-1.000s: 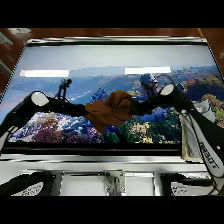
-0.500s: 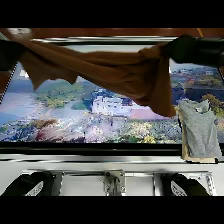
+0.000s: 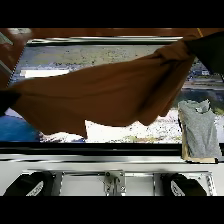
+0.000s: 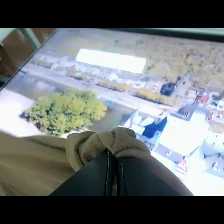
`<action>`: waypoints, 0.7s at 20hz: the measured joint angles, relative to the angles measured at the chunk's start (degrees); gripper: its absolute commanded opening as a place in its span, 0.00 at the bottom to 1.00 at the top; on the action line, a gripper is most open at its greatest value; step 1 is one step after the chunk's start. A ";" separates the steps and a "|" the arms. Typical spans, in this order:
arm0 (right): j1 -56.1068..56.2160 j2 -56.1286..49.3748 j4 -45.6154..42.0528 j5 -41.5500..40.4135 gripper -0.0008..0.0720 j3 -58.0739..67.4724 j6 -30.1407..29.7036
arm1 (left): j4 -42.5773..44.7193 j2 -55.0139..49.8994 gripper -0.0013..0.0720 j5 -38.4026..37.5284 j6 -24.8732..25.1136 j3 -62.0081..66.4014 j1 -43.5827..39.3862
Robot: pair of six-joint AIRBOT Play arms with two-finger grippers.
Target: Fold the shirts.
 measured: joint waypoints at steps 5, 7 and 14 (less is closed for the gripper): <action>0.44 -9.51 2.89 4.96 0.11 0.11 0.68 | -0.13 4.17 0.07 -0.20 -5.46 -19.71 -2.67; 2.21 -16.26 3.32 4.70 0.11 0.09 0.57 | -1.20 5.03 0.07 2.36 -7.89 -26.86 -3.98; 11.41 -43.10 4.04 -9.73 0.95 0.09 -3.10 | -9.90 5.90 0.08 16.76 -11.39 -41.03 -5.81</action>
